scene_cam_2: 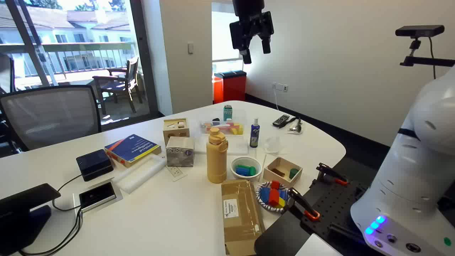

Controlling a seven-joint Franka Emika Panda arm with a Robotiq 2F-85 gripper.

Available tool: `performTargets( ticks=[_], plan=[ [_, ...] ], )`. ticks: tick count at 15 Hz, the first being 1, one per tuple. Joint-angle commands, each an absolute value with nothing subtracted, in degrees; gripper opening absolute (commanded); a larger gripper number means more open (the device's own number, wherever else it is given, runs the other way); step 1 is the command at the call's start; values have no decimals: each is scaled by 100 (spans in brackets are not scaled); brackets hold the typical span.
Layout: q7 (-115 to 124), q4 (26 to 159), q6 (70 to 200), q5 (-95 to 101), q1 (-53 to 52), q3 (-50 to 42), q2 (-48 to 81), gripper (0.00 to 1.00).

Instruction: Pick up the white napkin on the right then set it back down table.

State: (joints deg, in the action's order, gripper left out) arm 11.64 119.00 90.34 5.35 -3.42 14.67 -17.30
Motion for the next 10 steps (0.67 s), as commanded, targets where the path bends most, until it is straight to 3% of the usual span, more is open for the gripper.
performTargets(
  ticks=[1,6,10],
  plan=[
    [1203,11880,9013,571,-499,1336,-1710,100],
    [921,12205,9540,635,-294,832,-1799,100],
    [374,12763,11012,943,78,83,-1650,100]
  ],
)
